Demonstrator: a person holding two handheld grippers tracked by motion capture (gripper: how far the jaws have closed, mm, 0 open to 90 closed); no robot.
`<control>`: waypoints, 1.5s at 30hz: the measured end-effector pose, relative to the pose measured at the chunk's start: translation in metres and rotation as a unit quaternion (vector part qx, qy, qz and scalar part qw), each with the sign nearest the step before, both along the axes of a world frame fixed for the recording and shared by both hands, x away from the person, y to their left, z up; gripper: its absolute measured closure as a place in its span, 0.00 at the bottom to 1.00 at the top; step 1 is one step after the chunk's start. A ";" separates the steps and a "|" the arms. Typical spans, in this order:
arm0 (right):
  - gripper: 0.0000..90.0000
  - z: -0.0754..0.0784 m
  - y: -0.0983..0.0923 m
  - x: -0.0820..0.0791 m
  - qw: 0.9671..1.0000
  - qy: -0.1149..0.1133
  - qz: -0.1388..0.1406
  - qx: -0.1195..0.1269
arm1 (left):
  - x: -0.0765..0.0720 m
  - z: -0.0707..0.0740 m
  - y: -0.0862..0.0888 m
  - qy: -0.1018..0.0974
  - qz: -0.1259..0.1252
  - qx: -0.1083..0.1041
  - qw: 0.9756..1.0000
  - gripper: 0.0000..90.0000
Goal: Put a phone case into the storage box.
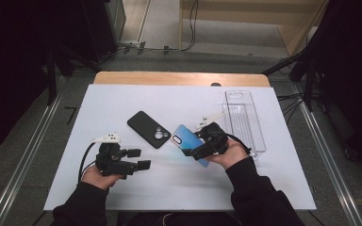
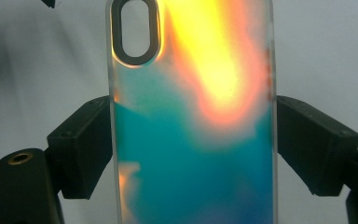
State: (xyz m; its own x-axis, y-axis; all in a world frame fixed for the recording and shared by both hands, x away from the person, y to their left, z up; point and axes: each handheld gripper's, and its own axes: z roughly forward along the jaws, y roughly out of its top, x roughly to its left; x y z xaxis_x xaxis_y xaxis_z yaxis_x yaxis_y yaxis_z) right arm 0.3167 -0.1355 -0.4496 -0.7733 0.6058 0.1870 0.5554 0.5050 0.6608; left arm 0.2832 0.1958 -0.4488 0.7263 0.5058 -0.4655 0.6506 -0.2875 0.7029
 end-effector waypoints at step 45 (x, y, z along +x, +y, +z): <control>0.16 -0.009 0.014 -0.035 0.982 -0.090 -0.149 0.078 | 0.058 0.052 -0.090 -0.008 0.039 0.021 0.999 0.27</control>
State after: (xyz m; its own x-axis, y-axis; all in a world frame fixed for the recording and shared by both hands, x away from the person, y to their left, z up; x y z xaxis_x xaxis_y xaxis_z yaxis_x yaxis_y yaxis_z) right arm 0.2817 -0.1219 -0.4590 -0.5945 0.7855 0.1718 0.5298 0.2219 0.8186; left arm 0.3416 0.1060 -0.3970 0.6909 0.5801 -0.4315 0.6610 -0.2649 0.7021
